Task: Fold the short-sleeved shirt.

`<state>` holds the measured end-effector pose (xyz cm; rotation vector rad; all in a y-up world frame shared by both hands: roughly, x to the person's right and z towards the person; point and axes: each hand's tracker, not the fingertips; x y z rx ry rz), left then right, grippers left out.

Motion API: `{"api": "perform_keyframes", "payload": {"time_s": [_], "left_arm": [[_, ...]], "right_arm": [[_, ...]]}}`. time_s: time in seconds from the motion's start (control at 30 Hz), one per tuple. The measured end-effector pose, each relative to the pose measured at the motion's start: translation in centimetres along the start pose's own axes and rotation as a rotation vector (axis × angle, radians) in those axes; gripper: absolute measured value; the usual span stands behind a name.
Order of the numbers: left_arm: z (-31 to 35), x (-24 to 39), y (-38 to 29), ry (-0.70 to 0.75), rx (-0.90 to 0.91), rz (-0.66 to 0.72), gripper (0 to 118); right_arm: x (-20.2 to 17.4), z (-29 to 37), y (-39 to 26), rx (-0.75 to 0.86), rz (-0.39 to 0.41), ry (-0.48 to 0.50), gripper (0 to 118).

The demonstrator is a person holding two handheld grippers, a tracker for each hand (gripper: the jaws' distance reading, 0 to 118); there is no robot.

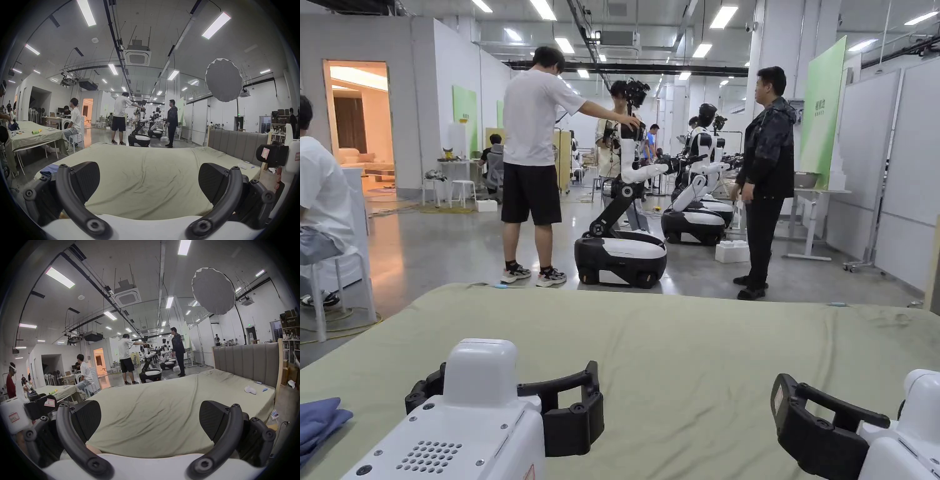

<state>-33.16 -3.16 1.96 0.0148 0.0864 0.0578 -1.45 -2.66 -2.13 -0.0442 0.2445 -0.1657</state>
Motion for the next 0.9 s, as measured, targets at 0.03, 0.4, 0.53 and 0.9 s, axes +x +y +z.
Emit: {"api": "perform_keyframes", "payload": {"time_s": [0.03, 0.4, 0.53, 0.9], "left_arm": [[0.0, 0.0, 0.0, 0.000, 0.001, 0.002, 118], [0.1, 0.2, -0.1, -0.003, 0.002, 0.001, 118], [0.2, 0.2, -0.2, -0.002, 0.002, 0.002, 118], [0.1, -0.1, 0.0, 0.000, 0.007, 0.013, 118]], "right_arm": [[0.0, 0.0, 0.0, 0.004, 0.010, -0.006, 118], [0.0, -0.6, -0.5, -0.013, 0.067, -0.024, 118], [-0.2, -0.7, -1.0, -0.020, 0.094, -0.030, 118], [-0.1, -0.9, -0.6, -0.046, 0.003, -0.022, 118]]}}
